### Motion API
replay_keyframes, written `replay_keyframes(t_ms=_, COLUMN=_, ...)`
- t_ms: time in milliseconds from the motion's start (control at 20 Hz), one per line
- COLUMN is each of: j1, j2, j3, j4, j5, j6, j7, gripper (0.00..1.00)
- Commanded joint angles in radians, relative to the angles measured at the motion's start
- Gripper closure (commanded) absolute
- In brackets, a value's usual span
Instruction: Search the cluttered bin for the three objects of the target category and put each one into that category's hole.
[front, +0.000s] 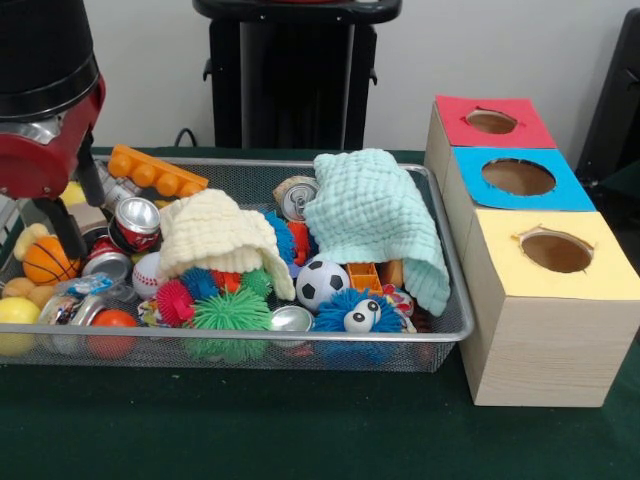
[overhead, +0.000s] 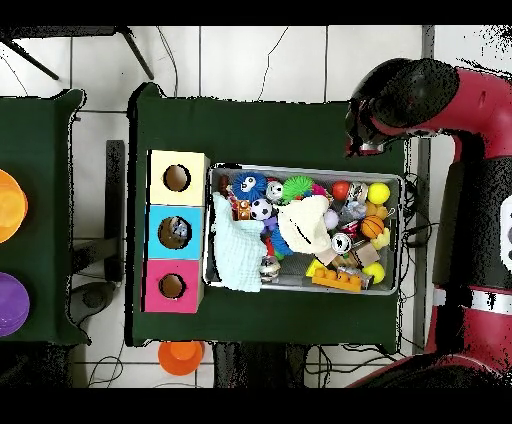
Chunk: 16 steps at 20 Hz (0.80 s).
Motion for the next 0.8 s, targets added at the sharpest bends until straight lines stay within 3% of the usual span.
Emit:
replay_keyframes(t_ms=50, j1=-0.014, j2=0.041, j3=-0.045, j4=0.018, j5=-0.054, j6=-0.046, j7=-0.237, gripper=0.0)
replay_keyframes(t_ms=800, j1=-0.064, j2=0.044, j3=-0.035, j4=0.087, j5=-0.06, j6=-0.179, j7=-0.295, gripper=0.0)
